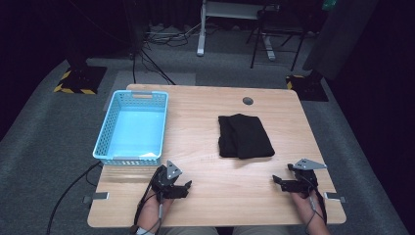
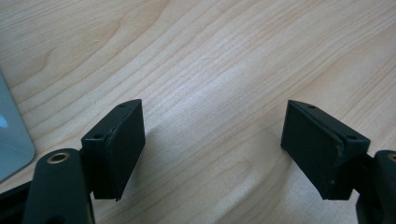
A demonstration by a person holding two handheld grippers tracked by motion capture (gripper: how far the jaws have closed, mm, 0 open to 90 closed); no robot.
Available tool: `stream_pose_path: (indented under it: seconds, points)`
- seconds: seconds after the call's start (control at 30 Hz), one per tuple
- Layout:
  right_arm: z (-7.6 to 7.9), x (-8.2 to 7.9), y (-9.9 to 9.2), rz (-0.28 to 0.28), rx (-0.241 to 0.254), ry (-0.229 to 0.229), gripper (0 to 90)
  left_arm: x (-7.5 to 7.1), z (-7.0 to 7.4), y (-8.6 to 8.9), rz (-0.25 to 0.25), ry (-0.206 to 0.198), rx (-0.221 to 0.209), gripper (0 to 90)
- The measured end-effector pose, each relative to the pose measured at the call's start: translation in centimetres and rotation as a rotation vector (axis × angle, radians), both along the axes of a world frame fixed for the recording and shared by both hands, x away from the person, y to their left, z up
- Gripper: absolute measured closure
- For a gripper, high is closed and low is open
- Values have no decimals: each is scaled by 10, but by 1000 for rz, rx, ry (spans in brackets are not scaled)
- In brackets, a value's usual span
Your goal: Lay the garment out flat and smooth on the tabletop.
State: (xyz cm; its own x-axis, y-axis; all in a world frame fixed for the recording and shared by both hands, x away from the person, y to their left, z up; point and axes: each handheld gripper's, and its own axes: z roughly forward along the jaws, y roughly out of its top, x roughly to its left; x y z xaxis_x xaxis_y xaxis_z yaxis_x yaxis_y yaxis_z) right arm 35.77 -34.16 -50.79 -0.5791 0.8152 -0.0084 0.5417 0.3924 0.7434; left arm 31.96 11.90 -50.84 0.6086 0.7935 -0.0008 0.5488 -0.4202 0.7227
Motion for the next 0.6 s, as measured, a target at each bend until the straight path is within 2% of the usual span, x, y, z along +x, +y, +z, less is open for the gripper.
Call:
stream_pose_path:
  seconds: [0.6]
  points:
    - [0,0,0,1,-1,2,153,1,0,-1,-11,3,-4,216]
